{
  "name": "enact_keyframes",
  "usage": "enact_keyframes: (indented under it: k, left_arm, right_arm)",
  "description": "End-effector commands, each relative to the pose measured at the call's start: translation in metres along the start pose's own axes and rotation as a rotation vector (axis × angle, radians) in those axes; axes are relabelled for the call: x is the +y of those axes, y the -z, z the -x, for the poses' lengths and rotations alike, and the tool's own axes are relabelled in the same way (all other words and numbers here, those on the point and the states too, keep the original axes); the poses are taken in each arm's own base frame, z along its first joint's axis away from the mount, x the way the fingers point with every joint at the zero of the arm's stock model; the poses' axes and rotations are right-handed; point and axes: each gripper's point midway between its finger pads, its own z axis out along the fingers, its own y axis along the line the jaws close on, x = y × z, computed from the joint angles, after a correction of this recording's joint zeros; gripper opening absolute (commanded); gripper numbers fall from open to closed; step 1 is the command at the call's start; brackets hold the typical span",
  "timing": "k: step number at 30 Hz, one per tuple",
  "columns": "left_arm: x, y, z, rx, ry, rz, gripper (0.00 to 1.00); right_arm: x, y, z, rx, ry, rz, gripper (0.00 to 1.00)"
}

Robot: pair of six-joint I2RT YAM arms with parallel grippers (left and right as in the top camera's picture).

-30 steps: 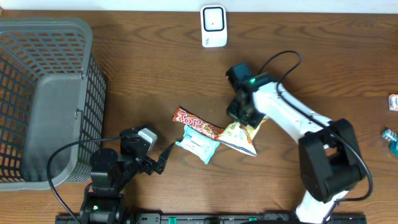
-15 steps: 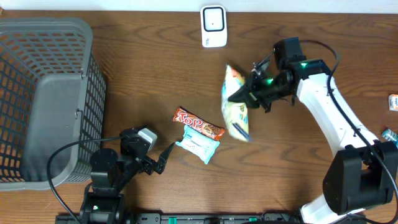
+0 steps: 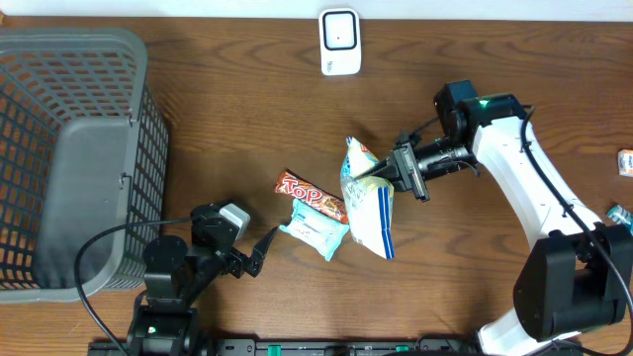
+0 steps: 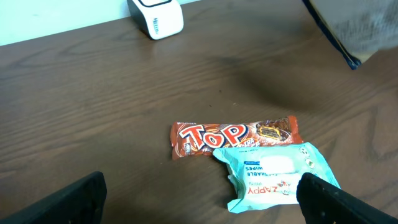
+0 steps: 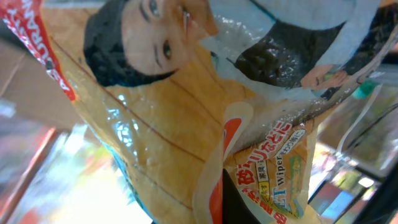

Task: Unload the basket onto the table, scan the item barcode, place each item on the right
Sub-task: 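Grasp the yellow snack bag with the right gripper and lift it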

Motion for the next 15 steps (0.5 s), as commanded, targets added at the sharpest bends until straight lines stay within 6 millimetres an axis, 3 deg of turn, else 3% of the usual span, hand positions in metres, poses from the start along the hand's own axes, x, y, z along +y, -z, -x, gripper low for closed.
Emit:
enact_keyframes:
  k: [1,15]
  left_arm:
    - [0.0015,-0.0003,-0.0024,0.003,0.011,0.007,0.98]
    - [0.0015,-0.0003,-0.0024,0.003,0.011,0.007,0.98]
  right_arm:
    - [0.0322,0.0087,-0.0357,0.189,0.02,0.183,0.01]
    - [0.033,0.0172,-0.0385,0.173,0.184,0.234,0.01]
